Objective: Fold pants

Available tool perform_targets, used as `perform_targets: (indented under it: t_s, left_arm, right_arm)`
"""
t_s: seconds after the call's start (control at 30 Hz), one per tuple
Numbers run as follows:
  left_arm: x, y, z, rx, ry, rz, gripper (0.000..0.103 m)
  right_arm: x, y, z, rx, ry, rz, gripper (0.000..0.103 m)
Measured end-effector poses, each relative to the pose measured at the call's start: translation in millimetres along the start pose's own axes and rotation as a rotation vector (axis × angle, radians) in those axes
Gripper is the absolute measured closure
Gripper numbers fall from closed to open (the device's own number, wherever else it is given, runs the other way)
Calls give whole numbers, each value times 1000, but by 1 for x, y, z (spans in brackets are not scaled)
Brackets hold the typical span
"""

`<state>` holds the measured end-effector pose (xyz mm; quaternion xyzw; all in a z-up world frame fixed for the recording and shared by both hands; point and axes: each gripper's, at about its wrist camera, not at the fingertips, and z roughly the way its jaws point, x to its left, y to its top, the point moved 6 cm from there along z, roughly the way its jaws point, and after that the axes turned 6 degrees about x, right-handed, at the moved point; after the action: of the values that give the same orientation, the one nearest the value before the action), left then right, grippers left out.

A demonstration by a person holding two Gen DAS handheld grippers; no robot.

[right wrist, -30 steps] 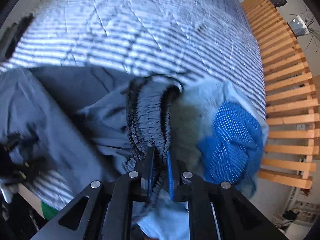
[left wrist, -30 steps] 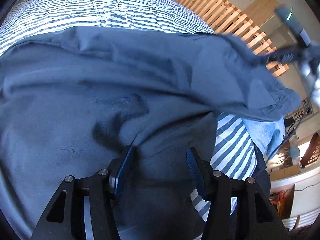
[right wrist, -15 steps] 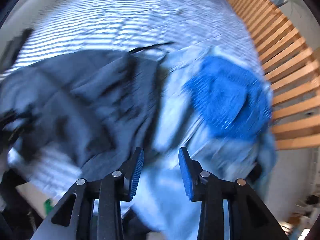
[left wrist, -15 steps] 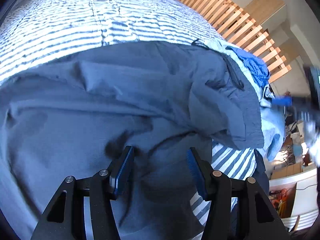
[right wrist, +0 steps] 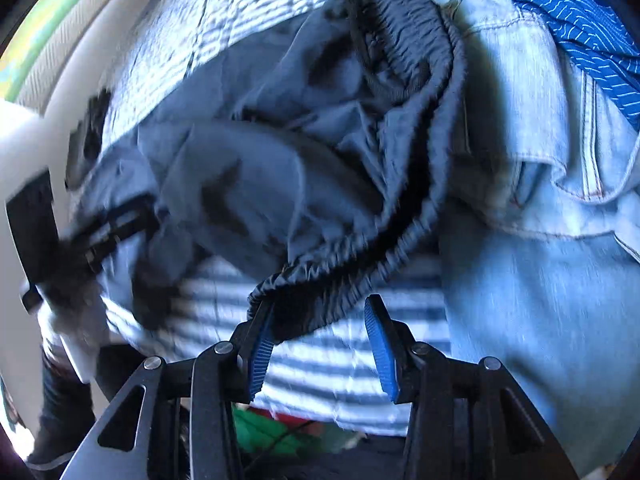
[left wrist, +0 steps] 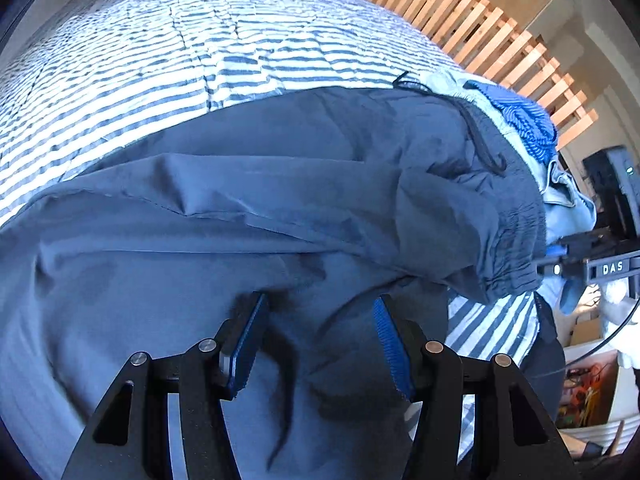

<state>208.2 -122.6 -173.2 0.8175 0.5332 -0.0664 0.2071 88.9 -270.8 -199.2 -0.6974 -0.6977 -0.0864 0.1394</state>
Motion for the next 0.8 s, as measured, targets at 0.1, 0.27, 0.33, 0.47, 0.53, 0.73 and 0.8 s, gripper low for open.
perform_targets:
  t_s: [0.1,0.27,0.33,0.47,0.53,0.73,0.8]
  left_arm:
    - [3,0,8,15,0,1,44]
    - [6,-3,13,10,0,10,44]
    - [7,-3,13,1,-5,3,44]
    - [10,-5,13,-9,-14,-4,44]
    - [11,-6,11,-8,-19,-10,44]
    - [9,-8,13,-9,-16,13,43]
    - [7,-8,13,-8,-19,18,40]
  right_arm:
    - [8,9,-9,-46,-10,-12,94]
    - [12,42,-48,-197,-76,-27,98]
    - [10,69,-76,-298,-37,4,98]
    - [-16,137,-97,-340,206,258,95]
    - [-32,168,-83,-273,128,316,94]
    - [-32,170,-84,-222,211,196,88]
    - [-31,159,-89,-187,304,163,83]
